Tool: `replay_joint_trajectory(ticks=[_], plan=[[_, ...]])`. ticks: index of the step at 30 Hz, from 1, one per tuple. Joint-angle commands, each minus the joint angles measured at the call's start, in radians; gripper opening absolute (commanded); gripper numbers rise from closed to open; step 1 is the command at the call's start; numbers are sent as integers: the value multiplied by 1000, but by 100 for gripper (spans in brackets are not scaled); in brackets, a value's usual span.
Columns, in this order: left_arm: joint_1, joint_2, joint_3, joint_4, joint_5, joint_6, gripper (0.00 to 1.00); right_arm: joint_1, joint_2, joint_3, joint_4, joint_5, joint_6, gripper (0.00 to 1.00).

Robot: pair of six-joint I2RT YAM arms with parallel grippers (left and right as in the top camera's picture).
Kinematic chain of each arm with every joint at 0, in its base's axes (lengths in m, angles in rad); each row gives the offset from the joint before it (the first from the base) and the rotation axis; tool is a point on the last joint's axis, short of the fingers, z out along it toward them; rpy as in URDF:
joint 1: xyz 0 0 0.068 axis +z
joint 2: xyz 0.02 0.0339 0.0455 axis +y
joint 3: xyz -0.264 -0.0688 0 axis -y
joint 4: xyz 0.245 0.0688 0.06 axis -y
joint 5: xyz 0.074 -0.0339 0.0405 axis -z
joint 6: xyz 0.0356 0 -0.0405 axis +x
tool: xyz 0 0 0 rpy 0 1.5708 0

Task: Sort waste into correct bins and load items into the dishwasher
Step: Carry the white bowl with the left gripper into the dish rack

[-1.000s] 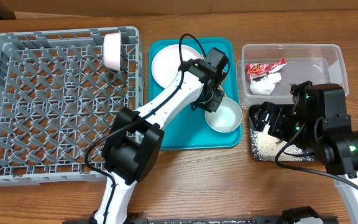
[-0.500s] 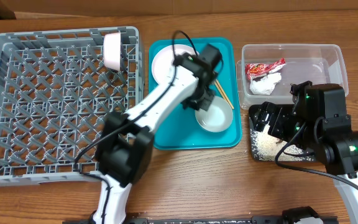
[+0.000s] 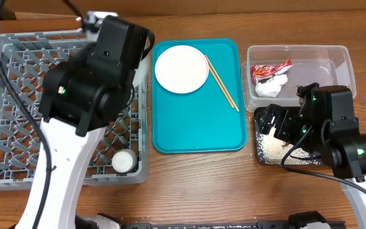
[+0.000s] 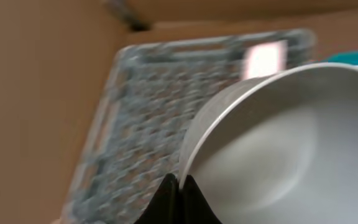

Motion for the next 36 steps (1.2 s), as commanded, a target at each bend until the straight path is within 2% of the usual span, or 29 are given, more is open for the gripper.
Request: replay_joint_trajectory(ticks=[1,4,11,18,24,26,30,36], plan=[[-6,111,-63,-63,-240,-148,4,-3,-3,20,5,7,-4,100],[-7,172,-91,-121,-297,-199,4,-3,-3,20,5,7,-4,100],[-7,280,-153,-121,-368,-199,4,-3,-3,20,5,7,-4,100],[-9,298,-252,-121,-411,-215,4,-3,-3,20,5,7,-3,100],[-41,298,-381,-121,-426,-321,4,-3,-3,20,5,7,-4,100],[-49,298,-454,-121,-471,-402,4,-3,-3,20,5,7,-3,100],[-48,298,-513,-121,-491,-446,4,-3,-3,20,5,7,-4,100],[-45,298,-546,-119,-595,-523,4,-3,-3,20,5,7,-4,100]])
